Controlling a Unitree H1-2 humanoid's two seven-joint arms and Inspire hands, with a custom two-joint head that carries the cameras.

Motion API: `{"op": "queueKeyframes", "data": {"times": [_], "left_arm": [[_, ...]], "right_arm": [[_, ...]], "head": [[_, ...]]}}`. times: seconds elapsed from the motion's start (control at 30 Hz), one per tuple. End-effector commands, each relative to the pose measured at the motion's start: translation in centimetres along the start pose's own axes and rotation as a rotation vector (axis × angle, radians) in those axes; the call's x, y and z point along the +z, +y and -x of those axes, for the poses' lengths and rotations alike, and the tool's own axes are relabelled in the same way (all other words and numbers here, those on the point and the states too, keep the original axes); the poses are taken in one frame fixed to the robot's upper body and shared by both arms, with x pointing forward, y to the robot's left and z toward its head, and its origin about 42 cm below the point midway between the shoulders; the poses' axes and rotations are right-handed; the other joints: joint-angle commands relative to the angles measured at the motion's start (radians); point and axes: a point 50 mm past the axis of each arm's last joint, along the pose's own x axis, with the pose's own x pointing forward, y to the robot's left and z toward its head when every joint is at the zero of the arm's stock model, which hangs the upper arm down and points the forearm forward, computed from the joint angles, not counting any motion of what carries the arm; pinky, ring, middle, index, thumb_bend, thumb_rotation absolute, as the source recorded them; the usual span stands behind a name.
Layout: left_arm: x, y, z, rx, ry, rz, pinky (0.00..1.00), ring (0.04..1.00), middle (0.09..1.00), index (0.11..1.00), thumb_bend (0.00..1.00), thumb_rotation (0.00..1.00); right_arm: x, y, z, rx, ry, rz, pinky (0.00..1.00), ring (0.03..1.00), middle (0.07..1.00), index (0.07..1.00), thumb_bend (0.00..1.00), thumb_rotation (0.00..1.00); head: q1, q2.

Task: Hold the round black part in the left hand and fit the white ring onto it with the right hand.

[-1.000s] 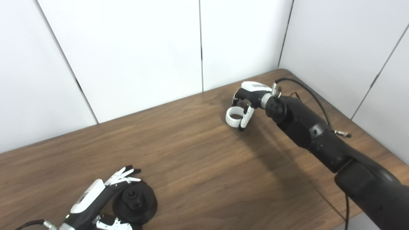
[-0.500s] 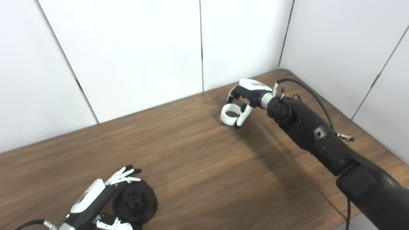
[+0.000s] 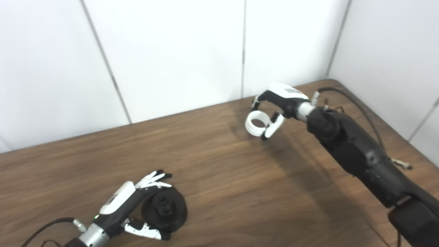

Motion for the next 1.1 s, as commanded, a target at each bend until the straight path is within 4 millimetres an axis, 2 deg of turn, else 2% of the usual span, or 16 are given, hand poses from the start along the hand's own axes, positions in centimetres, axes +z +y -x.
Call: {"op": "queueKeyframes", "data": {"times": [0.0, 0.17, 0.47, 0.77, 1.07], "left_arm": [[-1.4, -3.3, 1.7, -0.167, 0.108, -0.013, 0.96, 1.000, 0.930, 0.487, 0.52, 0.07], [-1.1, -3.7, 1.1, -0.166, 0.115, -0.008, 0.95, 1.000, 0.935, 0.487, 0.52, 0.07], [-0.2, -4.1, 0.0, -0.170, 0.108, -0.028, 1.00, 1.000, 0.939, 0.487, 0.52, 0.07], [0.1, -4.6, -0.8, -0.148, 0.097, -0.021, 0.98, 1.000, 0.928, 0.486, 0.52, 0.07], [0.2, -4.7, -1.6, -0.146, 0.093, -0.012, 0.98, 1.000, 0.929, 0.485, 0.52, 0.07]], "right_arm": [[1.5, -2.4, 0.0, -0.059, -0.080, 0.020, 0.82, 0.873, 0.810, 0.480, 0.52, 0.13], [2.5, -2.0, 0.7, -0.025, -0.124, 0.016, 0.81, 0.880, 0.816, 0.481, 0.52, 0.13], [3.8, -0.7, 1.7, 0.024, -0.198, -0.004, 0.78, 0.876, 0.815, 0.480, 0.52, 0.13], [6.4, 0.2, 3.0, 0.056, -0.312, 0.033, 0.75, 0.864, 0.812, 0.480, 0.52, 0.13], [8.9, 0.9, 3.6, 0.080, -0.395, 0.050, 0.75, 0.865, 0.811, 0.480, 0.52, 0.13]], "head": [[0.001, 0.001], [0.080, 0.011], [0.174, 0.038], [0.234, 0.056], [0.259, 0.067]]}}
